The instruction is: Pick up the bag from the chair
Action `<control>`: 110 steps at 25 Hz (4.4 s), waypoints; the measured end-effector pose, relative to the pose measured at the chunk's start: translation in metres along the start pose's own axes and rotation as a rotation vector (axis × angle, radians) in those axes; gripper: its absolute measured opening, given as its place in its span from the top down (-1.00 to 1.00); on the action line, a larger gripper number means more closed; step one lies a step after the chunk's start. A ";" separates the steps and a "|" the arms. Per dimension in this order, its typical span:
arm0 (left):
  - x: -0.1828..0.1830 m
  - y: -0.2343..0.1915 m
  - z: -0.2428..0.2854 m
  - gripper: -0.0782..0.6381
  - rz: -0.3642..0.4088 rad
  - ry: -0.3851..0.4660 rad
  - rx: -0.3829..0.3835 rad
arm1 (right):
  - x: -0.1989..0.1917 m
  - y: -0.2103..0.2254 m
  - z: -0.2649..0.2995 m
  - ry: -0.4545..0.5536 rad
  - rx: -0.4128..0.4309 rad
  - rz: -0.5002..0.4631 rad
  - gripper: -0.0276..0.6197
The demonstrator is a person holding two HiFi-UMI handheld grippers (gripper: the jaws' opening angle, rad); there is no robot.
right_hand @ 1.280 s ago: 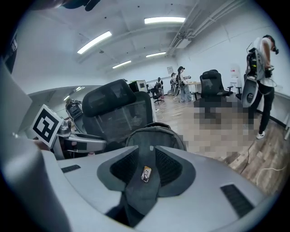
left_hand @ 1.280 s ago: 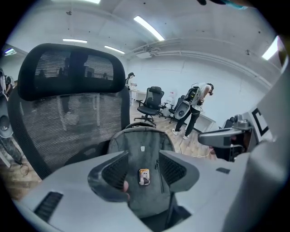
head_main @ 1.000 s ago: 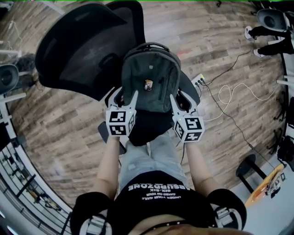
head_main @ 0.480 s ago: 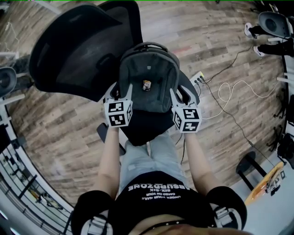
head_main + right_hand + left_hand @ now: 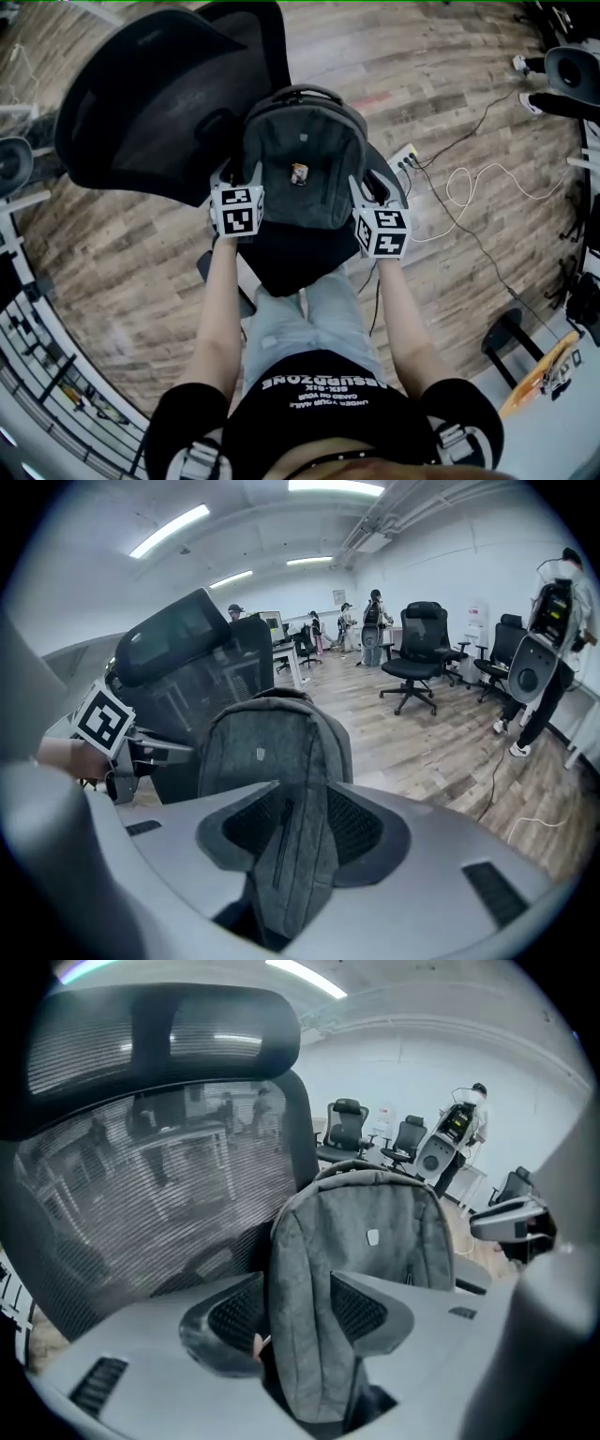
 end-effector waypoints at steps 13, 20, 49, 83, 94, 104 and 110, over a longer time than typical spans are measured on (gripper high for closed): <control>0.004 -0.014 0.043 0.19 0.036 -0.058 0.012 | -0.010 0.015 0.036 -0.069 -0.013 -0.007 0.38; 0.006 -0.017 0.061 0.19 0.073 -0.076 0.001 | -0.017 0.022 0.052 -0.109 -0.031 0.007 0.37; -0.011 -0.009 0.055 0.43 0.024 0.020 0.050 | -0.034 0.027 0.065 -0.072 -0.096 -0.017 0.65; -0.063 -0.006 -0.025 0.48 -0.080 -0.068 -0.010 | -0.064 -0.008 0.001 -0.135 -0.019 -0.015 0.69; -0.078 -0.003 -0.047 0.50 -0.067 -0.046 -0.025 | -0.077 -0.020 -0.019 -0.116 -0.043 -0.030 0.71; -0.088 0.001 -0.066 0.51 -0.050 -0.037 -0.015 | -0.084 -0.027 -0.036 -0.091 -0.030 -0.050 0.71; -0.089 0.002 -0.076 0.51 -0.049 -0.035 -0.013 | -0.084 -0.031 -0.044 -0.074 -0.026 -0.056 0.72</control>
Point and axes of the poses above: the fingertips, and each gripper's own axes: z forward along the fingers, y to its right, x out of its top, the point moved 4 cm from there along -z, backward along the fingers, and after that the axes turned 7 degrees about -y, right-handed, at the moved point
